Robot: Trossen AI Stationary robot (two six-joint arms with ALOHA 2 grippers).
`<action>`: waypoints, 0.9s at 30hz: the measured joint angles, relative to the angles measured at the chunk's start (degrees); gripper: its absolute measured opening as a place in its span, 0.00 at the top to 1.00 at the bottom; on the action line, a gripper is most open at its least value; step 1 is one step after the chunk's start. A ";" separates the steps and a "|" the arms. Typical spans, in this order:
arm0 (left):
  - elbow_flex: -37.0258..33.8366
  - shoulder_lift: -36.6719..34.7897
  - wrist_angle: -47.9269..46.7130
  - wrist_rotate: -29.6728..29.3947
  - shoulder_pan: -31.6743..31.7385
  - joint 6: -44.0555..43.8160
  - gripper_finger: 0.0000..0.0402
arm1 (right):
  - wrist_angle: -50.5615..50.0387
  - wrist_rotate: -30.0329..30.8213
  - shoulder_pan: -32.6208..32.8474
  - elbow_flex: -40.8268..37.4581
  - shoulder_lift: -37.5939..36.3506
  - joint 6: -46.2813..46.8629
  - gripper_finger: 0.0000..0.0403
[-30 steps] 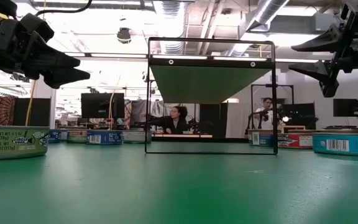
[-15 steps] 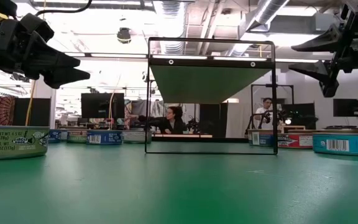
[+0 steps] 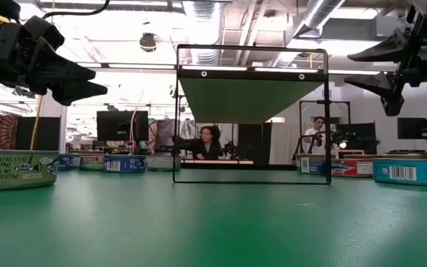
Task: Stack canned seafood by type on shelf
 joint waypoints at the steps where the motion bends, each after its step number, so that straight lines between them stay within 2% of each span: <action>1: -0.01 -0.01 0.31 0.01 0.02 -0.40 0.28 | 0.00 0.00 0.01 0.02 0.00 0.00 0.45; 9: -0.01 0.01 3.23 -0.42 0.02 -14.04 0.28 | 0.08 0.07 -0.05 0.00 0.00 0.02 0.45; 21: -0.01 0.01 4.10 -2.96 0.02 -14.09 0.28 | 1.00 0.68 -0.05 -0.04 0.01 -0.14 0.45; 27: -0.01 0.01 3.27 -3.33 0.02 -13.36 0.28 | -0.16 0.76 -0.05 0.04 0.01 -8.81 0.45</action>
